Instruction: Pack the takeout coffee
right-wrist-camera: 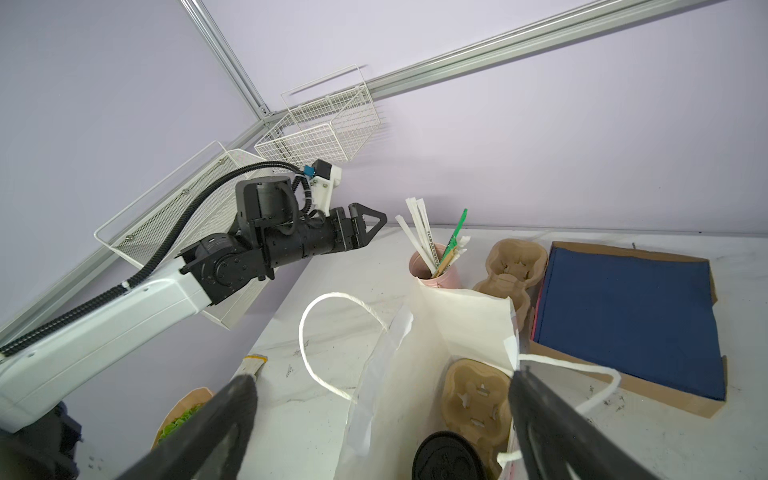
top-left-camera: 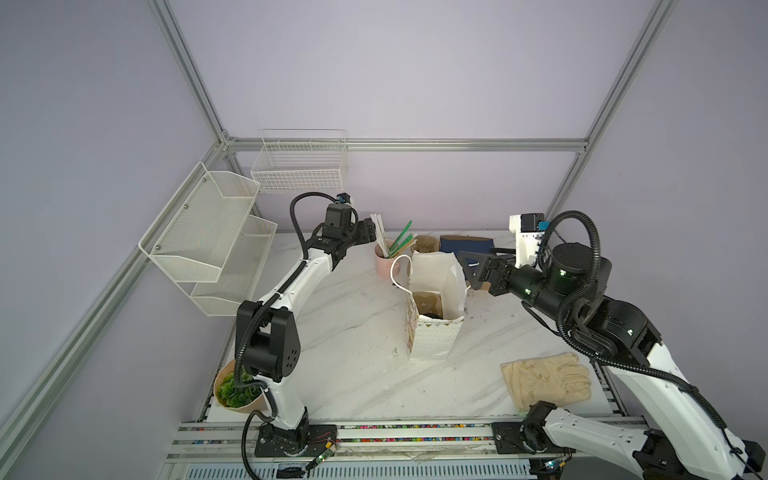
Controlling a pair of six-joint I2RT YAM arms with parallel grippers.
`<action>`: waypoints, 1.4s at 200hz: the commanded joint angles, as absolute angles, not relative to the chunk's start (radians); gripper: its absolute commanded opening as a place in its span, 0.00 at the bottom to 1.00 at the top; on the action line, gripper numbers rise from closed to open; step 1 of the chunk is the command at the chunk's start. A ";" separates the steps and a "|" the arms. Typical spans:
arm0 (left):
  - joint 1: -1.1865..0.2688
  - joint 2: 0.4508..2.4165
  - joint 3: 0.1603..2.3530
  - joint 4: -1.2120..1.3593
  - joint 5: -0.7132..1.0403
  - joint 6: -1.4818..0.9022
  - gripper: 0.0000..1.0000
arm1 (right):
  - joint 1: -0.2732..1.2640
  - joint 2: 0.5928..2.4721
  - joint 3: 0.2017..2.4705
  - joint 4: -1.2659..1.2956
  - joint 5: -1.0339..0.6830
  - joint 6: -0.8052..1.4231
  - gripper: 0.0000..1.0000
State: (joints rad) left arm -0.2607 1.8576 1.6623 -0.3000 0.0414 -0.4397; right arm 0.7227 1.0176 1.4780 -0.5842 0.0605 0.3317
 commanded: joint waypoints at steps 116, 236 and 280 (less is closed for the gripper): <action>-0.240 2.098 1.965 -0.269 0.084 -0.518 0.49 | 0.719 0.971 1.371 -0.482 0.039 0.257 0.97; -0.239 2.145 2.003 -0.279 0.067 -0.518 0.21 | 0.720 0.969 1.334 -0.456 0.015 0.256 0.97; -0.239 2.136 2.005 -0.280 0.062 -0.520 0.16 | 0.719 0.966 1.330 -0.451 0.006 0.256 0.97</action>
